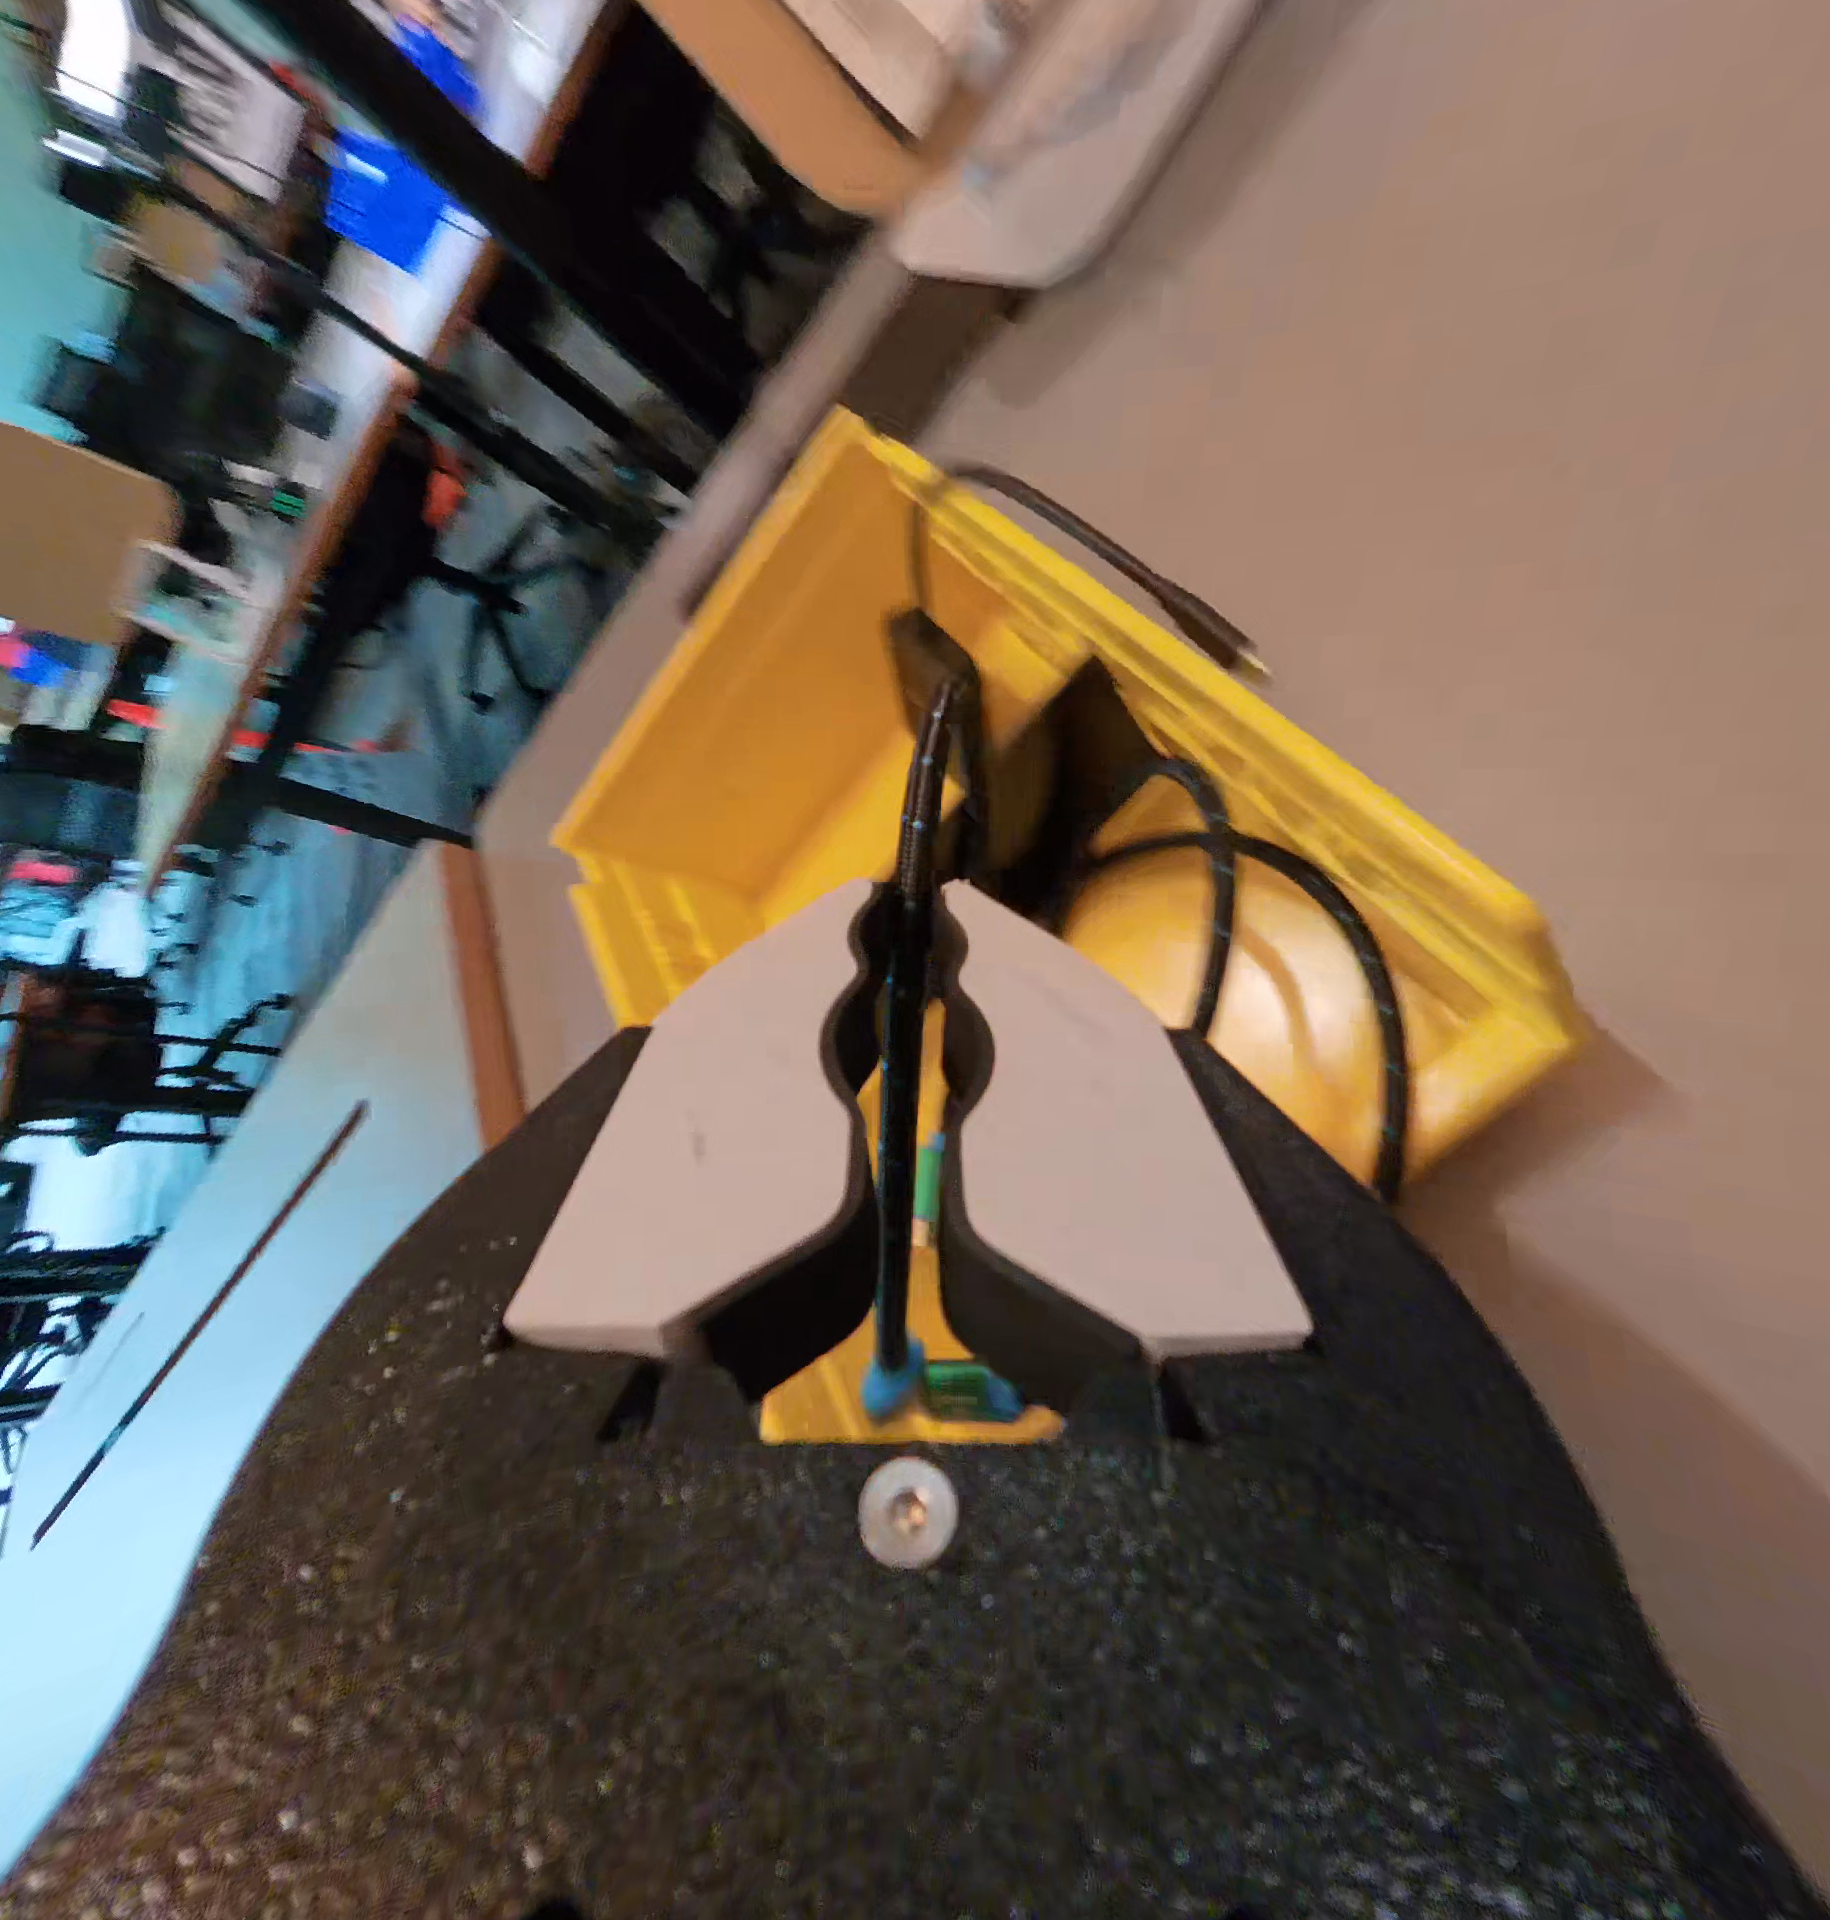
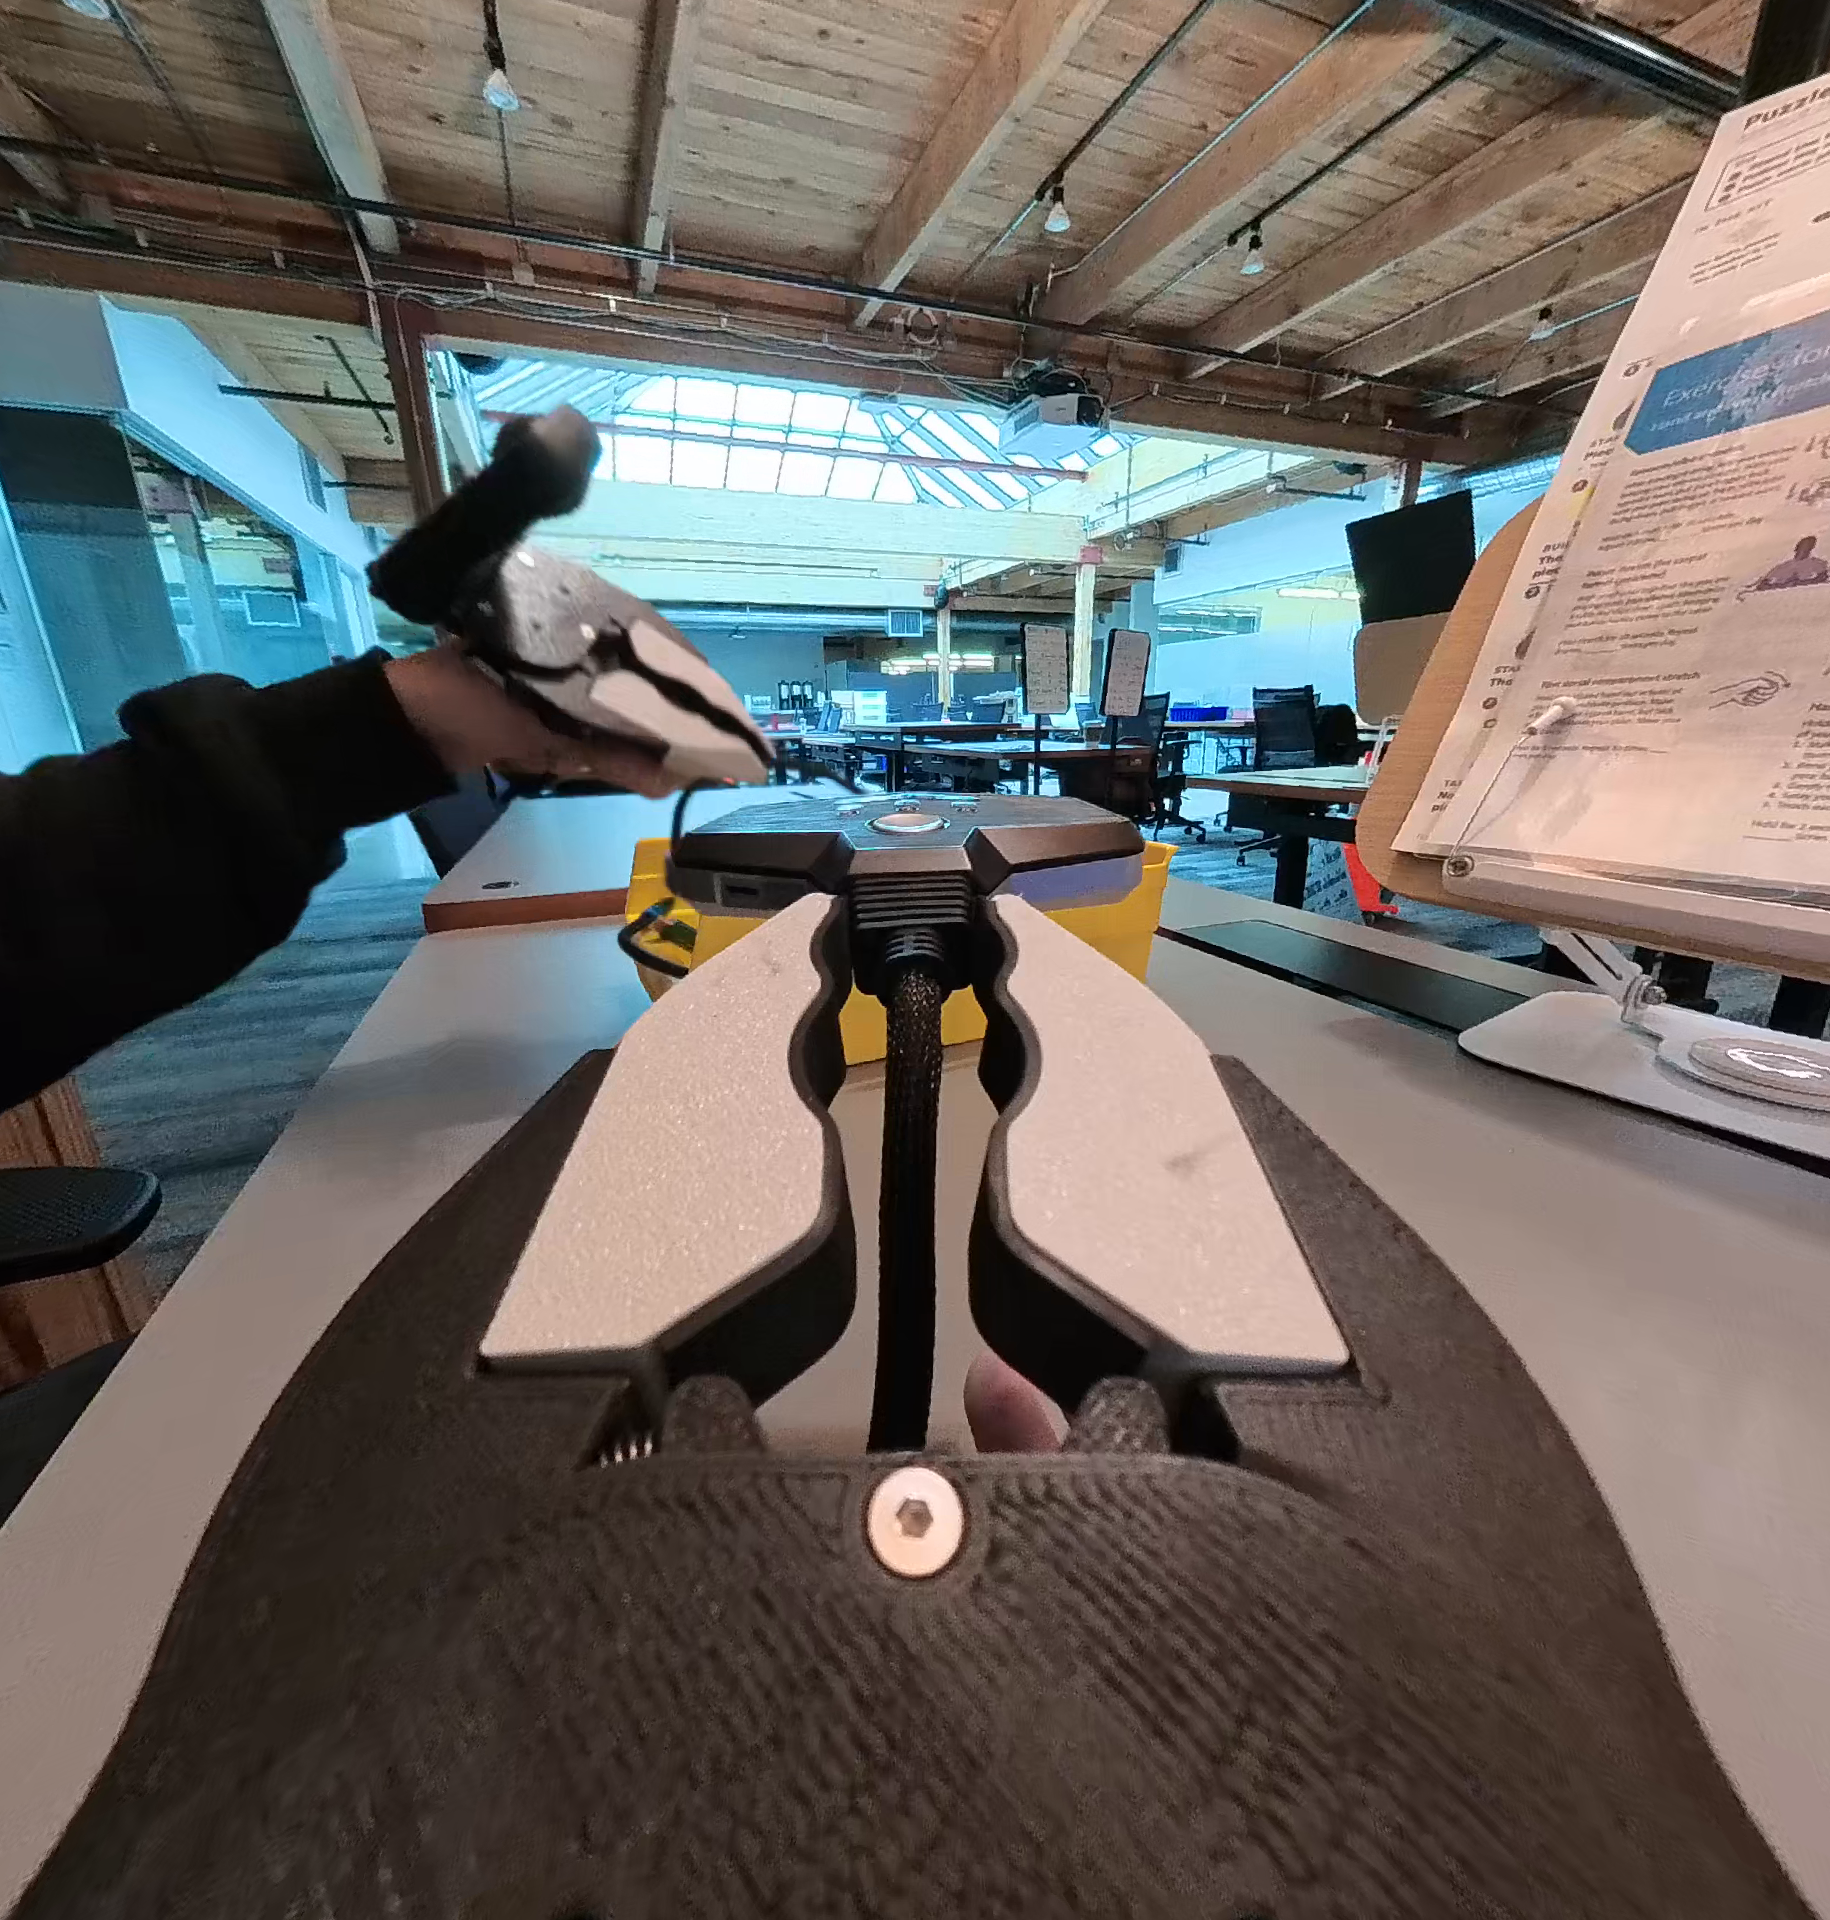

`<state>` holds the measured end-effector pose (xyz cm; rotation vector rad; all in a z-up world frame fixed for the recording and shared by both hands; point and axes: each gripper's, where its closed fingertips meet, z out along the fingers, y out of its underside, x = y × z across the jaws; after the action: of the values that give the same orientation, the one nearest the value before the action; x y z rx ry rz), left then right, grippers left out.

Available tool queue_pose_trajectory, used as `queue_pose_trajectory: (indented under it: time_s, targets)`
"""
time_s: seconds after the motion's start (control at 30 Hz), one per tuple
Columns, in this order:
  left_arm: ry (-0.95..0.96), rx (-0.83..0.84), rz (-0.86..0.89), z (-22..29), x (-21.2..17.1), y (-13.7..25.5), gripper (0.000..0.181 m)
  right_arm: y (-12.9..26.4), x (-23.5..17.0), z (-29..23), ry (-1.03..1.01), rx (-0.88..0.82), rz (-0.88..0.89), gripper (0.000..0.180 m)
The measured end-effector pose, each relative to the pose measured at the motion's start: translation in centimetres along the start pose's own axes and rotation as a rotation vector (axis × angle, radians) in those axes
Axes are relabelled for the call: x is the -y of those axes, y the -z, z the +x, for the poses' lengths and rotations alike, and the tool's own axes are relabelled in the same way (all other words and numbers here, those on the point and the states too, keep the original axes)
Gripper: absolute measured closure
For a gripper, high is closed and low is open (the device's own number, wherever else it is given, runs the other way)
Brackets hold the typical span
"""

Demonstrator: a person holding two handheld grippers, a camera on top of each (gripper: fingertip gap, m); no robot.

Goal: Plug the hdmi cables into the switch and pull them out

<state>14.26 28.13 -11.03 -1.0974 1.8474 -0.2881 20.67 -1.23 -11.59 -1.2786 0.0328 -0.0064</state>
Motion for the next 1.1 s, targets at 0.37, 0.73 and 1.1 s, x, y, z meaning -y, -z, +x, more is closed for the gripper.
queue_pose_trajectory:
  time_s: [0.37, 0.73, 1.1]
  targets:
    - [0.248, 0.207, 0.468, -7.2, 4.9, 7.3, 0.175, 0.1, 0.2, 0.3, -0.010, -0.019, 0.017, 0.157]
    - [0.743, -0.194, 0.726, -0.5, 10.9, 10.7, 0.174, 0.6, 1.2, 0.5, -0.012, -0.029, 0.082, 0.157]
    - [0.590, -0.453, 0.972, 10.9, 14.1, 8.7, 0.174, 1.4, 2.5, 0.6, -0.024, -0.028, 0.159, 0.157]
